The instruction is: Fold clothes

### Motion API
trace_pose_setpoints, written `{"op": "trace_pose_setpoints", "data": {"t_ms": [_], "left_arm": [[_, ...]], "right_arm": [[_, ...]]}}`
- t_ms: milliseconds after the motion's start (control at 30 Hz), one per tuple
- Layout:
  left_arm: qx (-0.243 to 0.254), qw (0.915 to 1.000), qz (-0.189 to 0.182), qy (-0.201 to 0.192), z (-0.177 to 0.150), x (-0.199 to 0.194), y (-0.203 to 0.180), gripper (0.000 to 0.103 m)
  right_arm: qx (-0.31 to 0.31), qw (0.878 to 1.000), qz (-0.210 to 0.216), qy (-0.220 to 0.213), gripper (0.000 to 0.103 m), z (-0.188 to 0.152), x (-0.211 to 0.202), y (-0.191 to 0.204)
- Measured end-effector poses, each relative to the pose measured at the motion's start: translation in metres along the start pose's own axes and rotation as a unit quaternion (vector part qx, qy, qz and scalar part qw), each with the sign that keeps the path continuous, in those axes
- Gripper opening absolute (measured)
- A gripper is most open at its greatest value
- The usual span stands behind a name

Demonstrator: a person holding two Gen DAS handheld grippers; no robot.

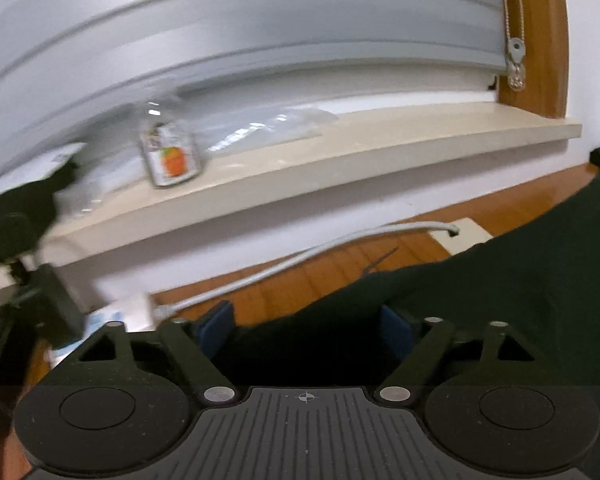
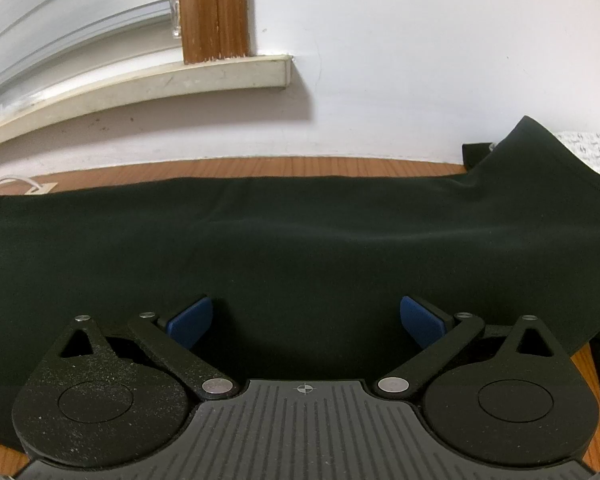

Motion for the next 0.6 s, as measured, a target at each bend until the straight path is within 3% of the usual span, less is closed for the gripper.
{"op": "trace_pose_setpoints", "data": {"t_ms": [167, 200, 233, 300, 400, 467, 600], "left_arm": [[0.026, 0.9989, 0.040, -0.002, -0.025, -0.028, 0.026, 0.093], [0.035, 0.9977, 0.059, -0.001, -0.027, -0.032, 0.031, 0.087], [0.035, 0.9954, 0.089, 0.000, -0.029, -0.035, 0.038, 0.071], [0.003, 0.9921, 0.125, -0.004, -0.028, -0.042, 0.053, 0.066], [-0.051, 0.9950, 0.081, -0.029, -0.022, -0.056, 0.054, 0.087], [-0.053, 0.9961, 0.048, -0.050, -0.016, -0.063, 0.037, 0.088], [-0.053, 0.9960, -0.018, -0.069, 0.001, -0.053, -0.017, 0.102]], "right_arm": [[0.000, 1.000, 0.000, 0.000, 0.101, 0.000, 0.000, 0.000], [0.000, 1.000, 0.000, 0.000, 0.101, 0.000, 0.000, 0.000], [0.000, 1.000, 0.000, 0.000, 0.101, 0.000, 0.000, 0.000], [0.000, 1.000, 0.001, 0.000, 0.101, 0.000, 0.000, 0.000], [0.000, 1.000, 0.000, 0.000, 0.101, 0.000, 0.000, 0.000], [0.000, 1.000, 0.000, 0.000, 0.101, 0.000, 0.000, 0.000], [0.001, 1.000, -0.001, 0.000, 0.101, 0.000, 0.000, 0.000]]}}
Point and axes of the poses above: each gripper's, at about its wrist camera, not at the fingertips, and x roughly the way its jaws point, y to its left, z to its top, the point moved 3 cm from there along x, roughly the way its jaws point, and after that the axes turned 12 degrees about -z, right-handed, at the moved point
